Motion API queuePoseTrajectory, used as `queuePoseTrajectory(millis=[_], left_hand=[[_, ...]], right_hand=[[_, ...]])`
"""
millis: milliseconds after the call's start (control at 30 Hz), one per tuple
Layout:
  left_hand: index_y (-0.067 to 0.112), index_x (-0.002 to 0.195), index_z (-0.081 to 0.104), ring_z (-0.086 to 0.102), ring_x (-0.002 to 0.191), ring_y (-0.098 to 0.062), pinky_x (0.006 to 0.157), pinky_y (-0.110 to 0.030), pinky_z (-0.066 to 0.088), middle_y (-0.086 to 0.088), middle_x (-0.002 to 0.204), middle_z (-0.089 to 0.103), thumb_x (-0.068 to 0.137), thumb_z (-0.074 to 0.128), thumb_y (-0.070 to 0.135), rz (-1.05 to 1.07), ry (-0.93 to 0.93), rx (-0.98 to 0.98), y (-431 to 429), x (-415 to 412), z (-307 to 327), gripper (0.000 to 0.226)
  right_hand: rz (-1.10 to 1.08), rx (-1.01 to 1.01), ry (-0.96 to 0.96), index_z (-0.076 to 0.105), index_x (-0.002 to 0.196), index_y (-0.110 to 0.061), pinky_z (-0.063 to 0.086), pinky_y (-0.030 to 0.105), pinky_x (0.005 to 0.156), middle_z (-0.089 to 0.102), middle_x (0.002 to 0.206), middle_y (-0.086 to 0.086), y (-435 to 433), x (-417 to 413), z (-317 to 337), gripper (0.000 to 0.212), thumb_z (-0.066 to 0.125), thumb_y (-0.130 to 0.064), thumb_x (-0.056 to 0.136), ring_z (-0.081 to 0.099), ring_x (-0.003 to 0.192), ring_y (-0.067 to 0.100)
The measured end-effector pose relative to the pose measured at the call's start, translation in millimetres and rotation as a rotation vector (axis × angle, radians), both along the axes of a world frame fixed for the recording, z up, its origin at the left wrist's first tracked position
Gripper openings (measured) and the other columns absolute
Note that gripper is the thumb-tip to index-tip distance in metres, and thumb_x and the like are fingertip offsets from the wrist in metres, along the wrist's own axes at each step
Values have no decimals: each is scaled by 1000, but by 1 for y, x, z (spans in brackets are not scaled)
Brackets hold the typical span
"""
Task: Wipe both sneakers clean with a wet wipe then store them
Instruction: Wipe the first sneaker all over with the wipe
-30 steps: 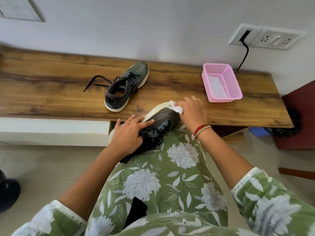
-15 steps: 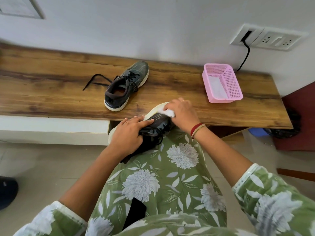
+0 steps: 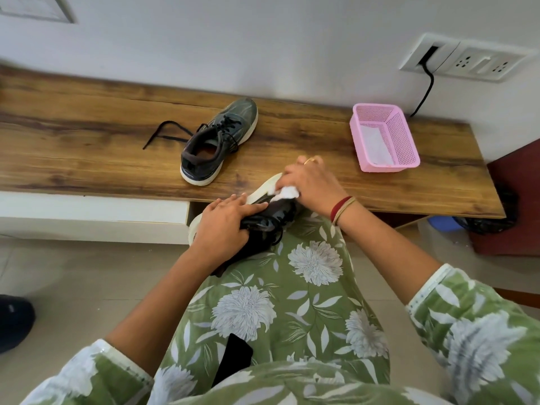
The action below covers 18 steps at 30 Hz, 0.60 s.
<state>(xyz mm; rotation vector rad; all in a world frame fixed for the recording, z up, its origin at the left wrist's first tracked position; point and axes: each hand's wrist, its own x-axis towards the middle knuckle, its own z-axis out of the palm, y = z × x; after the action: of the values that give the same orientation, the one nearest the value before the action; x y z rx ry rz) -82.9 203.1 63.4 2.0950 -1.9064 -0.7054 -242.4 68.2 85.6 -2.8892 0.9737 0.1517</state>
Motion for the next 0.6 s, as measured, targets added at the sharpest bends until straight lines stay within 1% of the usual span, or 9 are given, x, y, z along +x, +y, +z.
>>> queuePoseTrajectory(millis=[67,100,200,267,367,433,467,533,600], left_hand=[[44,137,41,25,142,-15,114,-32,13,0,151,35,81,52,9,14,22,-6,0,0,-1,67],[44,135,44,28,141,-15,115,-33,15,-1,150,38,80,53,8,25,42,-17,-1,-1,-1,66],[34,126,59,40,135,-21,113,-39,26,-1,139,51,75,56,2,67,115,-71,-2,-1,0,60],[30,122,63,43,133,-23,112,-42,28,-2,136,55,73,56,-1,78,139,-86,-2,0,0,59],[40,125,58,37,137,-19,115,-38,23,-2,142,48,74,55,-1,75,138,-47,-2,0,-2,65],[44,126,54,34,138,-17,116,-36,20,-3,144,45,75,54,0,77,138,-38,-2,0,-3,68],[45,127,54,33,139,-17,116,-35,19,-3,145,45,75,54,0,76,138,-35,-2,0,-3,68],[44,128,53,32,139,-17,116,-35,18,-2,145,44,76,53,0,68,127,-33,-2,1,-3,68],[43,129,52,31,139,-17,116,-35,17,0,146,43,77,53,1,45,97,-37,-1,1,-2,67]], right_hand=[[-154,-23,-17,66,109,-36,29,34,82,63,108,-8,-12,-7,2,30,52,-14,93,45,100,18],[-178,-14,-34,67,108,-35,28,34,81,63,107,-8,-11,-5,2,28,52,-16,94,44,98,17],[-3,92,-29,69,100,-34,26,32,77,64,100,-11,14,21,-2,26,52,-16,92,47,94,17],[78,76,-11,69,100,-36,24,32,77,63,101,-12,21,29,-4,30,54,-12,90,47,97,18],[-74,32,-20,68,105,-35,27,32,80,64,108,-12,-6,13,2,29,51,-14,93,46,99,16],[-233,17,-50,69,105,-32,33,34,82,66,106,-5,-17,1,1,28,48,-18,95,50,99,20],[-278,56,-86,70,104,-30,37,35,84,68,104,-2,-15,2,0,27,48,-17,94,53,99,22],[-247,216,-156,73,100,-27,44,34,84,70,102,0,3,11,-3,27,53,-12,88,59,97,23],[-151,281,-173,73,98,-28,42,32,85,69,104,-2,18,14,-7,28,55,-11,85,60,100,21]])
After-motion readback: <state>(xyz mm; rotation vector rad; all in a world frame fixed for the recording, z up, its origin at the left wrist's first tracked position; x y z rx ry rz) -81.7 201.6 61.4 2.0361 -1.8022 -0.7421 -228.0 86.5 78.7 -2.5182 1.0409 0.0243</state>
